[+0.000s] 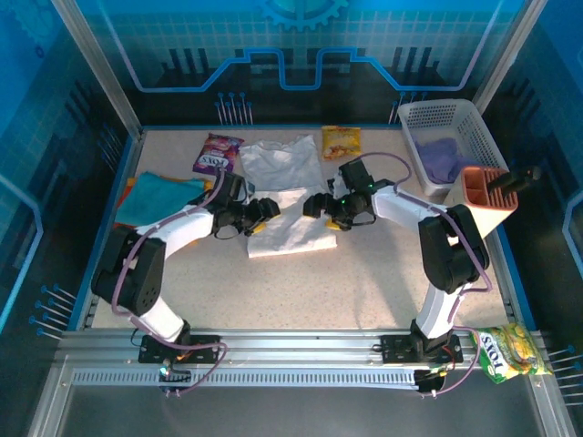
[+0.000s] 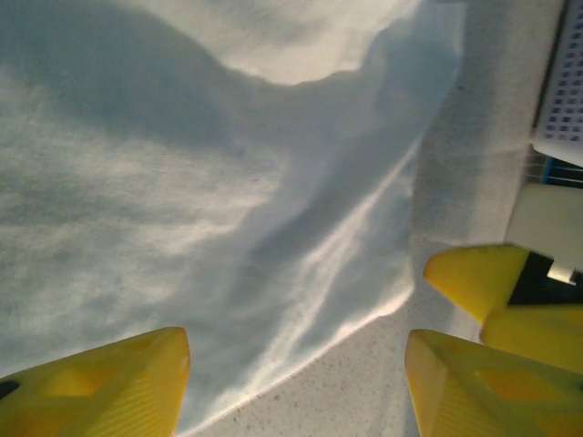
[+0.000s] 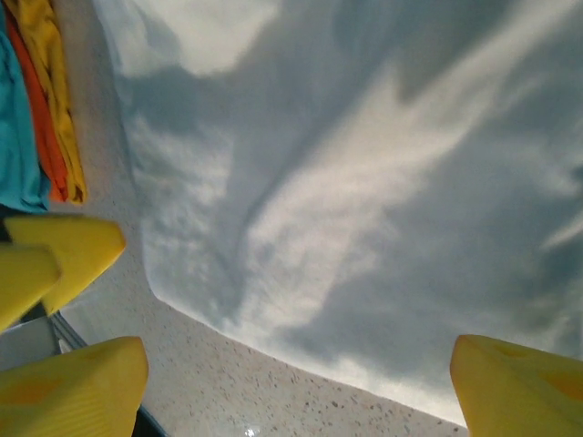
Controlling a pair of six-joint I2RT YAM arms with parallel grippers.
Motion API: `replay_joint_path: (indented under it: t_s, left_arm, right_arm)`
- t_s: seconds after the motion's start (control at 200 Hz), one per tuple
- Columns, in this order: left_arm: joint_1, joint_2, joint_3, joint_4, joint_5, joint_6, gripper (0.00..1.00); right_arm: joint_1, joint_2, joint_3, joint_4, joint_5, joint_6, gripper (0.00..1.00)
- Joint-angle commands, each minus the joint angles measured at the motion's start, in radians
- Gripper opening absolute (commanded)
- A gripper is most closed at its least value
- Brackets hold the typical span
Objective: Fold and stack the t-shirts
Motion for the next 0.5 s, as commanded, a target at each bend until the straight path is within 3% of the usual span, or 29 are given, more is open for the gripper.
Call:
replay_joint_path:
  t_s: [0.0, 0.275, 0.495]
  left_arm:
    - [0.003, 0.073, -0.028, 0.051, -0.025, -0.020, 0.64]
    - [0.035, 0.071, -0.073, -0.029, -0.102, 0.064, 0.63]
    - [0.061, -0.105, -0.068, -0.227, -0.060, 0.151, 0.64]
  right_arm:
    - [0.009, -0.004, -0.086, 0.106, -0.040, 0.024, 0.85]
    - [-0.003, -0.009, -0.220, 0.179, -0.026, 0.012, 0.84]
    - [-0.013, -0.099, -0.122, -0.016, 0.033, -0.078, 0.84]
